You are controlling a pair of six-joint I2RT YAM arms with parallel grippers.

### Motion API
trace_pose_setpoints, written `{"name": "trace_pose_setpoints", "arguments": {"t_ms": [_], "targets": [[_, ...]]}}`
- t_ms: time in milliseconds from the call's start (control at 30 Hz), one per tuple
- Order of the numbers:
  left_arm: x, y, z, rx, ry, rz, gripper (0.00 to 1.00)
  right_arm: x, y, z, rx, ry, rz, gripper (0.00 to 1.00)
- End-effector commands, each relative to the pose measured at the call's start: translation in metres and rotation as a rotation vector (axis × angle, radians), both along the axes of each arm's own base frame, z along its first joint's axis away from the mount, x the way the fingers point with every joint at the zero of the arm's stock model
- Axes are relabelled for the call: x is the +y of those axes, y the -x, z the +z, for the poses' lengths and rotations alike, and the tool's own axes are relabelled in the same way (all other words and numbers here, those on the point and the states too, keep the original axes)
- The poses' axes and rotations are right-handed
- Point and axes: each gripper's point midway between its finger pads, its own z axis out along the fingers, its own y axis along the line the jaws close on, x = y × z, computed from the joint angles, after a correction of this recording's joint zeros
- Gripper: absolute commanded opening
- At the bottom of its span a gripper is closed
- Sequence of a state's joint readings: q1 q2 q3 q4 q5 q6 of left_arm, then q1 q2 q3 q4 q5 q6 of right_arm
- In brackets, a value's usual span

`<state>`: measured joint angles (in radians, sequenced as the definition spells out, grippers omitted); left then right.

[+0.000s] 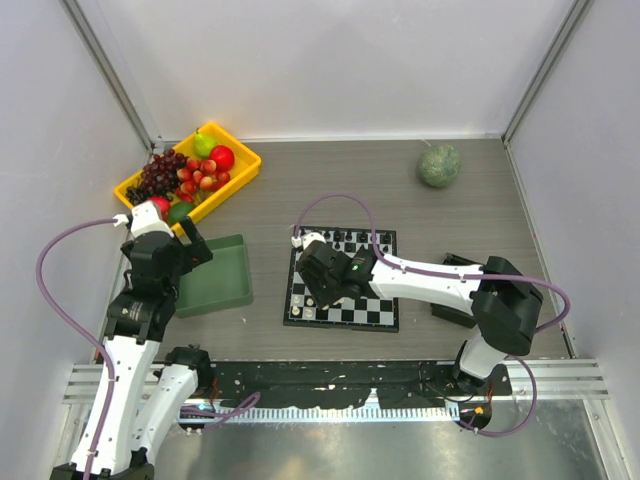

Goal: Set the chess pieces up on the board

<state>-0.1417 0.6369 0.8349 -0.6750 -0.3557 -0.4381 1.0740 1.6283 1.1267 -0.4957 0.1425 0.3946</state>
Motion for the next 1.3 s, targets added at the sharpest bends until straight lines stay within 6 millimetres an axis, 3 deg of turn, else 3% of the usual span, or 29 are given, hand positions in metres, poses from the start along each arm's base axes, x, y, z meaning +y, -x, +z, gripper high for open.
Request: {"name": "trace_pose_setpoints", "arguments": {"t_ms": [0,433,1067,1167,1267], "targets": [[-0.001,-0.008,0.015,-0.061,0.011,0.003,0.99,0.005,-0.001,0.004,-0.002,-0.012,0.001,0.4],[0.001,-0.008,0.014,-0.059,0.005,0.007,0.99,-0.003,0.008,-0.005,0.033,0.012,0.009,0.37],[0.0,-0.007,0.013,-0.056,0.003,0.003,0.99,-0.002,0.006,-0.008,0.033,0.033,0.019,0.35],[0.001,-0.007,0.014,-0.058,0.002,0.004,0.99,0.0,0.006,-0.007,0.028,0.03,0.026,0.25],[0.001,-0.007,0.012,-0.054,0.001,0.006,0.99,0.001,0.008,0.0,0.013,0.015,0.029,0.22]]}}
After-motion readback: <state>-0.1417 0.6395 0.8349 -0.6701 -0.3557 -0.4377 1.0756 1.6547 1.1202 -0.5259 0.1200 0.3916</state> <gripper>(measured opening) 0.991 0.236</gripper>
